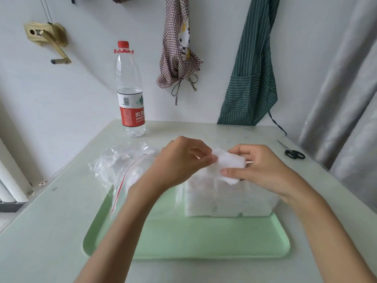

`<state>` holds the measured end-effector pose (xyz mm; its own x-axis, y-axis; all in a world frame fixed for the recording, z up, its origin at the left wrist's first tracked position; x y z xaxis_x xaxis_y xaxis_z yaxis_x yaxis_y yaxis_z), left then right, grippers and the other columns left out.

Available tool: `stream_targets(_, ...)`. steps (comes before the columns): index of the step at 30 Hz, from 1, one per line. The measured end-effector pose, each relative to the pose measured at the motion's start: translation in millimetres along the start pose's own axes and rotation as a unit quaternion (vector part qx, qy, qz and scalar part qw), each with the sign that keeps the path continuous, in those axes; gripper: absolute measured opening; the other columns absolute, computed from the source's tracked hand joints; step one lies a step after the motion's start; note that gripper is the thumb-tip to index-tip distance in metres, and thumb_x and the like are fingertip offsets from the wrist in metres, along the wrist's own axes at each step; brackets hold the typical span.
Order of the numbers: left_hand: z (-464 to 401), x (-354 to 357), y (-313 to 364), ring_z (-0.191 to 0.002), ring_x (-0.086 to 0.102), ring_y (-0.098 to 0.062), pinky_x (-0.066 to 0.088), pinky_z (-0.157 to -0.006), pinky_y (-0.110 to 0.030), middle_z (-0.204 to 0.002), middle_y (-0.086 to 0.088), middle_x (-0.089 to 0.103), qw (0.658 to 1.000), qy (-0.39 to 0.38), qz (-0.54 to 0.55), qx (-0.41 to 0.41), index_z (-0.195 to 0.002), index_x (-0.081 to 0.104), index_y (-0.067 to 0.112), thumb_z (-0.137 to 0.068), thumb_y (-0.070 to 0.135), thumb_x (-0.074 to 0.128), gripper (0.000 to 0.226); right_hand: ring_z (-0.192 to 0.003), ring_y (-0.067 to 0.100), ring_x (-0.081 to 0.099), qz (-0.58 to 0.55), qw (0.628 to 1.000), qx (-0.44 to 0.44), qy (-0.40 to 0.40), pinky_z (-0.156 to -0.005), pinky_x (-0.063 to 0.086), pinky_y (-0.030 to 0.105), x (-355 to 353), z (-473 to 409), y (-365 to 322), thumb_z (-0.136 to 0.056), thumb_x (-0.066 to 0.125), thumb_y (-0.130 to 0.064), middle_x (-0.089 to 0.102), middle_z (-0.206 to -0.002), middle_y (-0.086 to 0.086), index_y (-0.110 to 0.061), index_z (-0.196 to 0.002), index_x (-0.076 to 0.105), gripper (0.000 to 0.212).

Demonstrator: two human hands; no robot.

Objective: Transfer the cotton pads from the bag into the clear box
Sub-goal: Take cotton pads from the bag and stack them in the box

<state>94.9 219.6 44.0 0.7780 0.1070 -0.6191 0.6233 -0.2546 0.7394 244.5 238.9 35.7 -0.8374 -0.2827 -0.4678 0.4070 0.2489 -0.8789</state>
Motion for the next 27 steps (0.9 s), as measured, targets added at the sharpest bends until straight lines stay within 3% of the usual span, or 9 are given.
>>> stream_targets(4, -17, 25, 11, -0.077, 0.066, -0.008, 0.053, -0.082, -0.033, -0.077, 0.013, 0.069, 0.998, 0.049, 0.020, -0.030, -0.080, 0.063, 0.029, -0.083, 0.038, 0.067, 0.010, -0.060, 0.007, 0.063, -0.070, 0.995, 0.007, 0.074, -0.057, 0.053, 0.016, -50, 4, 11, -0.077, 0.074, -0.004, 0.069, -0.065, -0.005, -0.017, -0.090, 0.064, 0.021)
stream_targets(8, -29, 51, 14, -0.079, 0.067, -0.008, 0.054, -0.080, -0.035, -0.076, 0.016, 0.069, 0.997, 0.052, 0.013, -0.047, -0.075, 0.060, 0.036, -0.082, 0.041, 0.067, 0.011, -0.065, 0.011, 0.065, -0.067, 0.991, 0.014, 0.117, -0.066, 0.058, 0.023, -78, 4, 25, -0.078, 0.073, -0.004, 0.070, -0.071, -0.004, -0.013, -0.086, 0.061, 0.018)
stream_targets(11, -35, 70, 16, -0.081, 0.067, -0.008, 0.054, -0.080, -0.035, -0.076, 0.017, 0.071, 0.998, 0.022, -0.008, -0.055, -0.077, 0.064, 0.035, -0.082, 0.044, 0.067, 0.010, -0.065, 0.018, 0.064, -0.025, 0.989, 0.041, 0.143, -0.066, 0.056, 0.028, -94, 1, 42, -0.073, 0.076, -0.001, 0.069, -0.080, 0.004, -0.013, -0.074, 0.050, 0.029)
stream_targets(15, -34, 87, 11, -0.086, 0.066, -0.008, 0.052, -0.081, -0.032, -0.082, 0.017, 0.071, 0.996, -0.005, -0.060, -0.070, -0.084, 0.071, 0.032, -0.079, 0.042, 0.070, 0.011, -0.058, 0.010, 0.057, 0.116, 0.987, 0.061, 0.093, -0.057, 0.042, 0.022, -90, -2, 55, -0.070, 0.078, -0.005, 0.065, -0.066, -0.004, -0.017, -0.064, 0.052, 0.029)
stream_targets(18, -32, 95, 11, -0.090, 0.064, -0.009, 0.049, -0.078, -0.027, -0.088, 0.015, 0.072, 0.992, -0.007, -0.108, -0.070, -0.088, 0.073, 0.032, -0.079, 0.041, 0.071, 0.014, -0.055, 0.006, 0.054, 0.195, 0.975, 0.083, 0.069, -0.049, 0.036, 0.019, -83, -4, 61, -0.069, 0.078, -0.008, 0.066, -0.067, -0.005, -0.022, -0.062, 0.060, 0.023)
stream_targets(22, -30, 100, 13, -0.087, 0.064, -0.010, 0.044, -0.069, -0.024, -0.087, 0.014, 0.072, 0.986, -0.023, -0.155, -0.061, -0.089, 0.074, 0.033, -0.078, 0.043, 0.070, 0.015, -0.065, 0.007, 0.055, 0.257, 0.959, 0.108, 0.041, -0.054, 0.036, 0.020, -77, -3, 62, -0.069, 0.077, -0.009, 0.062, -0.074, -0.008, -0.031, -0.065, 0.069, 0.023)
stream_targets(27, -30, 97, 14, -0.086, 0.061, -0.008, 0.042, -0.065, -0.023, -0.085, 0.016, 0.069, 0.985, -0.015, -0.163, -0.048, -0.087, 0.071, 0.032, -0.074, 0.043, 0.073, 0.016, -0.071, 0.012, 0.052, 0.341, 0.933, 0.113, 0.018, -0.062, 0.036, 0.023, -69, 0, 57, -0.069, 0.078, -0.017, 0.044, -0.069, -0.016, -0.034, -0.078, 0.072, 0.020)
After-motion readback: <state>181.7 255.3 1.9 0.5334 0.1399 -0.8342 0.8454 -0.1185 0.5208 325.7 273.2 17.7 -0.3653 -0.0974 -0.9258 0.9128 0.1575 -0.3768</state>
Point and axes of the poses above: each hand's wrist, its own z-axis away from the middle knuckle, its own x-axis out of the palm, y = z × x, the point moved 8 cm from there along -z, towards the middle knuckle
